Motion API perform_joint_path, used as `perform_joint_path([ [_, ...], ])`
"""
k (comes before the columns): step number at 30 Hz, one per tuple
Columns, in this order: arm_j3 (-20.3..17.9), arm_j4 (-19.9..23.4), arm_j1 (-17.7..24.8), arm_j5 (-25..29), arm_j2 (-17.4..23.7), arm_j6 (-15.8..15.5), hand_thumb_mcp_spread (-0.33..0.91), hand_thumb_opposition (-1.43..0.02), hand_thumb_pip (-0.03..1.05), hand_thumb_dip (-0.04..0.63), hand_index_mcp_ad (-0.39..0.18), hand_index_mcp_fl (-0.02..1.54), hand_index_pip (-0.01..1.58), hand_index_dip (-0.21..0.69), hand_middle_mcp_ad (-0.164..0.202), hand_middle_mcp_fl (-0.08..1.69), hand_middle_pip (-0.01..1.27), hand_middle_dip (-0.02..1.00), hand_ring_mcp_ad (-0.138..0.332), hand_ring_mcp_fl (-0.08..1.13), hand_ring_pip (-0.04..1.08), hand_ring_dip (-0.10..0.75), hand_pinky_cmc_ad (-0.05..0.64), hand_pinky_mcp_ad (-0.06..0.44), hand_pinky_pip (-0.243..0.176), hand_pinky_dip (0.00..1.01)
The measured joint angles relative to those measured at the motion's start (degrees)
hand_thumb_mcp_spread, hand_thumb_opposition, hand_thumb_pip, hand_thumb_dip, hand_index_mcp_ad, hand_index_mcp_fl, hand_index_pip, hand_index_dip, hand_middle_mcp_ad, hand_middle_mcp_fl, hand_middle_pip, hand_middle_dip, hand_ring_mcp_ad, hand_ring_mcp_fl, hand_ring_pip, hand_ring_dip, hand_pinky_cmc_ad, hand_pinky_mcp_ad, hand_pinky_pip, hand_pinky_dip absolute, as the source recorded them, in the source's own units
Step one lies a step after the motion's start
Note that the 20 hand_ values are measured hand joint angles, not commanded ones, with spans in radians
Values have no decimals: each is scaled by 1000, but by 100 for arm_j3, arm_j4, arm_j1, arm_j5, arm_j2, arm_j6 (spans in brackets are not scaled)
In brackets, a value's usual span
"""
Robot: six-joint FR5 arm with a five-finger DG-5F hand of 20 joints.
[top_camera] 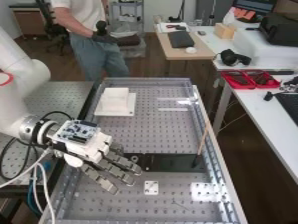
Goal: Grab the larger nut and place it in the white container
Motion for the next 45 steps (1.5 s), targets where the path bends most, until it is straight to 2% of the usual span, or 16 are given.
perform_joint_path([
  [4, 0, 23, -21, 10, 0, 6, 387, -913, 691, 283, -87, 5, 1559, 283, 98, 3, 126, 188, 143, 10, 86, 73, 340, 276, -89, 295],
  [18, -21, 84, -43, -8, -18, 23, 387, -904, 698, 284, -87, 10, 1559, 248, 98, 5, 129, 188, 143, 10, 86, 73, 340, 276, -89, 293],
  [25, -21, 103, -50, -28, -29, 39, 382, -901, 696, 283, -86, 157, 1543, 227, 94, 49, 126, 188, 147, 9, 91, 77, 340, 276, -89, 293],
  [28, -19, 106, -49, -25, -35, 34, 377, -890, 686, 281, -84, 159, 1545, 227, 82, 63, 126, 188, 143, 9, 91, 79, 340, 276, -89, 293],
  [43, -10, 155, -61, -22, -18, 98, 372, -899, 658, 279, -54, 290, 1527, 188, 80, 98, 129, 192, 143, 9, 87, 87, 340, 278, -75, 298],
  [45, -4, 161, -64, -28, 16, 104, 354, -892, 588, 281, -54, 401, 1527, 188, 82, 99, 126, 192, 141, 9, 86, 87, 340, 276, -75, 298],
])
